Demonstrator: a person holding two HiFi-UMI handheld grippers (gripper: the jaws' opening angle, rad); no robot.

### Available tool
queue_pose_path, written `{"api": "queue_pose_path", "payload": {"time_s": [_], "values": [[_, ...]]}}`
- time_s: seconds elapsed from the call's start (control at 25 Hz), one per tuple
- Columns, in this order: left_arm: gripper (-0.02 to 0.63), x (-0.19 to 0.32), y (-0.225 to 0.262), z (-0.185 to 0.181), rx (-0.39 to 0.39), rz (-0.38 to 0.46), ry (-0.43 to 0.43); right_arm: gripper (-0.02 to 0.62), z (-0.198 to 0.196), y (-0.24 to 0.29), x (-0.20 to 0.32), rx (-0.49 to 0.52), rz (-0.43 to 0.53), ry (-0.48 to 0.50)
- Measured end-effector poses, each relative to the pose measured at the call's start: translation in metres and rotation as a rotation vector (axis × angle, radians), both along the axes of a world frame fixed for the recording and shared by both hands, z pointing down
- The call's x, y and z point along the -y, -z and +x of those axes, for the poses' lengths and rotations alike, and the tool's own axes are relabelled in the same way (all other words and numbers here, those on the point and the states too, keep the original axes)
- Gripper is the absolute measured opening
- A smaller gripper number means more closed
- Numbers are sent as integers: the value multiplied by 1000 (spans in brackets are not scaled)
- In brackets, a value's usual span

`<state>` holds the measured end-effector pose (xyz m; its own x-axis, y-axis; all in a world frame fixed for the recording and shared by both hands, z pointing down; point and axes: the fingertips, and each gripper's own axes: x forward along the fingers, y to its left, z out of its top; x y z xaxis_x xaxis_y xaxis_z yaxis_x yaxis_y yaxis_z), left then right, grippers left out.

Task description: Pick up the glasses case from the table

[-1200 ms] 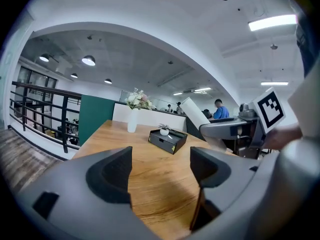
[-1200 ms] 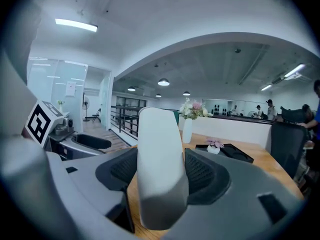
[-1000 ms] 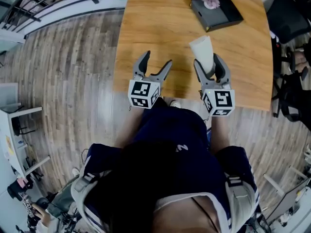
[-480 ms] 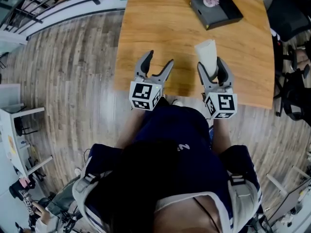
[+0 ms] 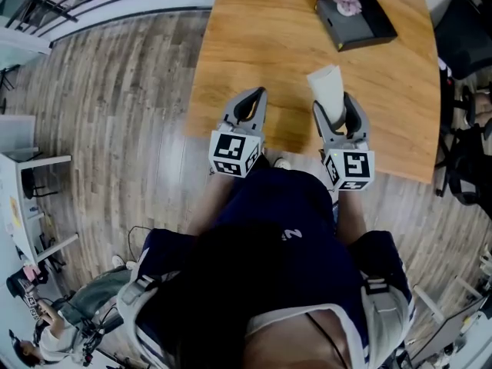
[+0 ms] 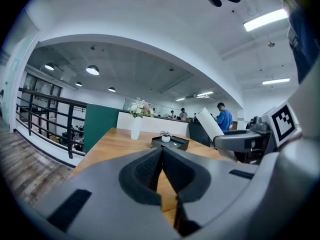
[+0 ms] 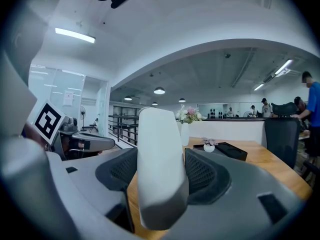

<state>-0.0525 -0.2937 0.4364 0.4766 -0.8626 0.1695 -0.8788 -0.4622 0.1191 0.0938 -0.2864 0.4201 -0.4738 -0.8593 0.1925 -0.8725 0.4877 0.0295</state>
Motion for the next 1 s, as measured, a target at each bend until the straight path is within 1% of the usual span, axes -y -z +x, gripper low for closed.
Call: {"api": "queue_pose_path", "payload": {"time_s": [0.36, 0.72, 1.0], "values": [[3, -6, -3, 12, 18, -11, -50, 302, 5, 0, 4, 27, 4, 3], [2, -2, 2, 11, 18, 3, -25, 301, 8, 5, 12, 45, 25, 12], [3, 7, 4, 14, 13, 17, -20, 301, 12, -1, 12, 15, 19, 11]]}}
